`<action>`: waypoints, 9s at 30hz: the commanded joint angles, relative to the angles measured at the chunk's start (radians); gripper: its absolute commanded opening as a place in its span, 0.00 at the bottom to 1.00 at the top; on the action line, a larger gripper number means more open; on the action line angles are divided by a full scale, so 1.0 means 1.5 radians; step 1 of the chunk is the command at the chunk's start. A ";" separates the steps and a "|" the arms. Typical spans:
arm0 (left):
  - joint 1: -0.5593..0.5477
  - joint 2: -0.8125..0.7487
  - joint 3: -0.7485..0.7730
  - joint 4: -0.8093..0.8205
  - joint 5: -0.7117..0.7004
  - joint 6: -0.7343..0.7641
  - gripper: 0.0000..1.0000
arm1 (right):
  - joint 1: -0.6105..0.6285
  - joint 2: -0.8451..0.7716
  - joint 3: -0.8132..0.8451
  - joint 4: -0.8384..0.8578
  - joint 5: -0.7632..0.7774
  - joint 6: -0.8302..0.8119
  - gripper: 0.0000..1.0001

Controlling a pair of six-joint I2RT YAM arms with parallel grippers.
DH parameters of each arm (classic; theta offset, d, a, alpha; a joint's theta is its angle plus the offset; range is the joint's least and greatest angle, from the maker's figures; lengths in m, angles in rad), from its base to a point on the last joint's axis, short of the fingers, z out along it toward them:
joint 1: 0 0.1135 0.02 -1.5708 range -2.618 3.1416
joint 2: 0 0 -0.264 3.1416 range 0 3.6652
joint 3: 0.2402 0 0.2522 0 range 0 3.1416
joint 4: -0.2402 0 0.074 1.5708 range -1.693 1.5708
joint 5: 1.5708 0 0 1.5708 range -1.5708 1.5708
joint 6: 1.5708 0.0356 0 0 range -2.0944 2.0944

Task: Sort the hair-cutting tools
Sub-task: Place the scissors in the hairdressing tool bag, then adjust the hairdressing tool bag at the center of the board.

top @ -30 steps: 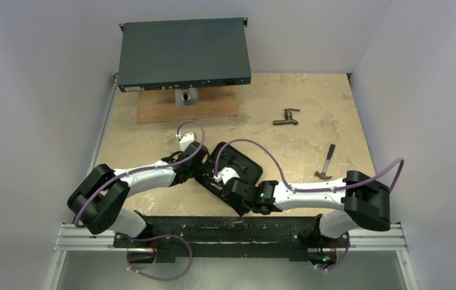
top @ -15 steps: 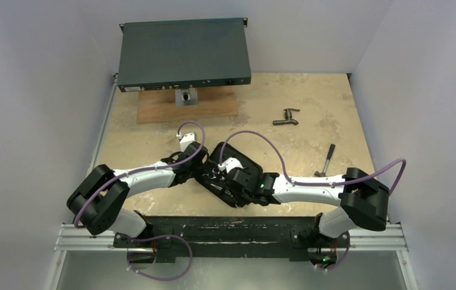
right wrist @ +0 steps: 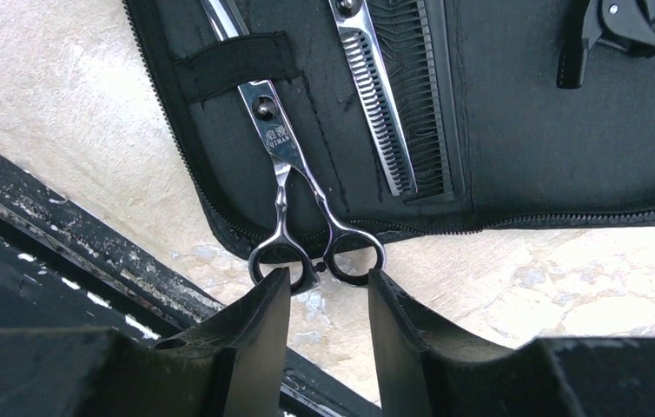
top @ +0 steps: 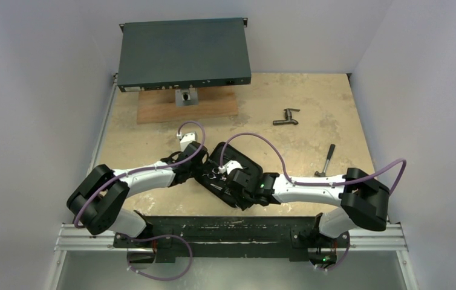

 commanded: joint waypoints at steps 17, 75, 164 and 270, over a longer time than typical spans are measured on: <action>0.005 0.020 -0.065 -0.026 0.070 -0.014 0.00 | 0.004 0.025 0.039 0.004 0.020 -0.017 0.37; -0.029 0.040 -0.113 0.069 0.123 -0.054 0.00 | -0.028 0.165 0.131 0.103 -0.159 -0.071 0.00; -0.107 -0.153 -0.017 -0.160 -0.035 -0.045 0.52 | -0.173 -0.199 -0.078 0.218 0.018 0.066 0.60; 0.011 -0.360 -0.191 0.143 0.164 -0.030 0.70 | -0.060 -0.187 -0.205 0.456 -0.083 0.028 0.59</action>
